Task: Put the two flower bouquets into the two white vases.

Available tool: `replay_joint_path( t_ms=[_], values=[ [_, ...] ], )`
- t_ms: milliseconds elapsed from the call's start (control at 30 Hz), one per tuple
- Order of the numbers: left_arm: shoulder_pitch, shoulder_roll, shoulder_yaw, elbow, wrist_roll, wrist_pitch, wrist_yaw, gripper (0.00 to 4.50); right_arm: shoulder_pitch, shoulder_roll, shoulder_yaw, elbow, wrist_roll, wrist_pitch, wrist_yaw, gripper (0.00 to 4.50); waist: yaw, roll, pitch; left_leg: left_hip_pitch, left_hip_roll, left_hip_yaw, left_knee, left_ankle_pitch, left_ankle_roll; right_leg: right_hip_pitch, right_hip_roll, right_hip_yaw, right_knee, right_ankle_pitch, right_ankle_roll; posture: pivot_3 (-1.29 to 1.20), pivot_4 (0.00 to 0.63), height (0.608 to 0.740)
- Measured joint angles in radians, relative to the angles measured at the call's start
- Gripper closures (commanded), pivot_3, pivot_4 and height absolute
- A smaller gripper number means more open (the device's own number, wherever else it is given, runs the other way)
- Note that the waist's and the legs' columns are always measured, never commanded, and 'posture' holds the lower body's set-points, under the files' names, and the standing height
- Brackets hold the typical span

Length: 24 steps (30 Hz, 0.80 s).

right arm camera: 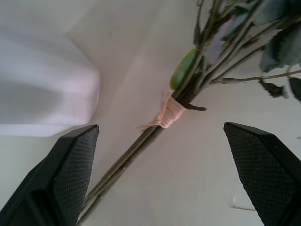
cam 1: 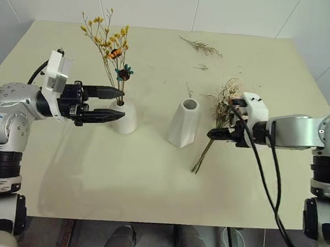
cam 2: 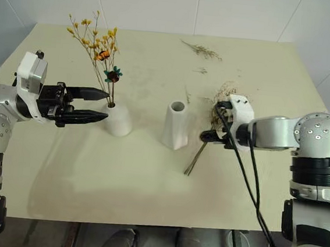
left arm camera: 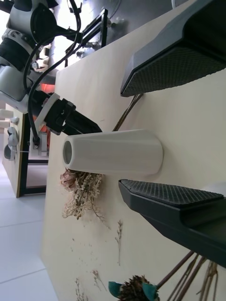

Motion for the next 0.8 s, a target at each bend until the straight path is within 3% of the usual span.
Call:
replay_joint_path(
  t_ms=[533,633,800],
  values=[
    [0.075,0.010,0.050,-0.092,-0.024,0.039,0.052,1.52,0.009,0.073,0.128,0.002,0.042,-0.097,-0.153,0.00,-0.016,0.000,0.000,0.000,0.000,0.000,0.002,0.000,0.000,0.000,0.001,0.000,0.004,0.000,0.000,0.00,0.150,0.740],
    [0.075,0.012,0.050,-0.092,-0.029,0.043,0.057,1.50,0.014,0.083,0.137,-0.003,0.062,-0.116,-0.177,0.63,-0.015,0.000,0.000,0.000,0.000,0.000,0.005,0.000,0.000,0.000,0.000,0.000,0.005,0.000,0.000,0.00,0.150,0.740],
    [0.069,0.023,0.050,-0.092,-0.031,0.043,0.058,1.50,0.015,0.126,0.171,-0.020,0.069,-0.139,-0.207,2.25,-0.016,0.000,0.000,0.001,0.000,0.000,0.006,0.000,0.000,0.000,0.001,0.000,0.008,0.000,0.000,0.00,0.150,0.740]
  ],
)
